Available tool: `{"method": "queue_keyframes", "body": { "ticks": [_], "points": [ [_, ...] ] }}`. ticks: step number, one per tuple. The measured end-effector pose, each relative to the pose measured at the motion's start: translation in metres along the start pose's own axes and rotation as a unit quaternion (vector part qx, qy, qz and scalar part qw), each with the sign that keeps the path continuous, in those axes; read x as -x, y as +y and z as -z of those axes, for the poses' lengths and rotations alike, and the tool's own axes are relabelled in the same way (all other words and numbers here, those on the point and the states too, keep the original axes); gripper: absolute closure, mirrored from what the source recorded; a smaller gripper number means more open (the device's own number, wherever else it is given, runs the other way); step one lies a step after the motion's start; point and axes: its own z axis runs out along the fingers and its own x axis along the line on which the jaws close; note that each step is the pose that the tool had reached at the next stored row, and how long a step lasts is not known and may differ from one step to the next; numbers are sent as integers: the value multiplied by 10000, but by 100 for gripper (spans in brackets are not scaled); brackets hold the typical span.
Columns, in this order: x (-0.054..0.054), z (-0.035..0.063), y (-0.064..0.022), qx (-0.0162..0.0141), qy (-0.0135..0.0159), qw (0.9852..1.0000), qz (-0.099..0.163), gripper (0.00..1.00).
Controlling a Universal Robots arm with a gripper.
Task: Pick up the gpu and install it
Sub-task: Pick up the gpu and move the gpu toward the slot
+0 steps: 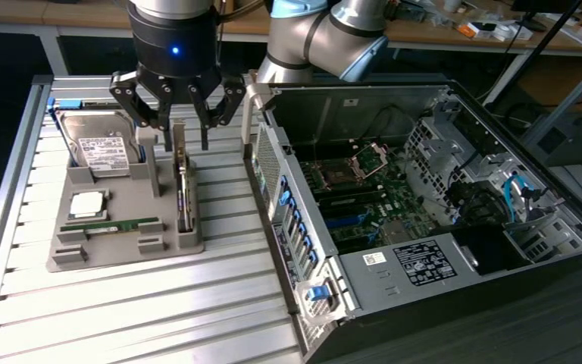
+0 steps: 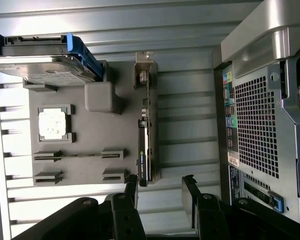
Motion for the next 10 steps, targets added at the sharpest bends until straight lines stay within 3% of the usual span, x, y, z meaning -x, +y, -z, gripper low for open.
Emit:
{"method": "queue_keyframes", "body": {
  "ticks": [10],
  "points": [
    [-1, -25, -1, 0, 0, 10000, 0, 52]
  ]
}}
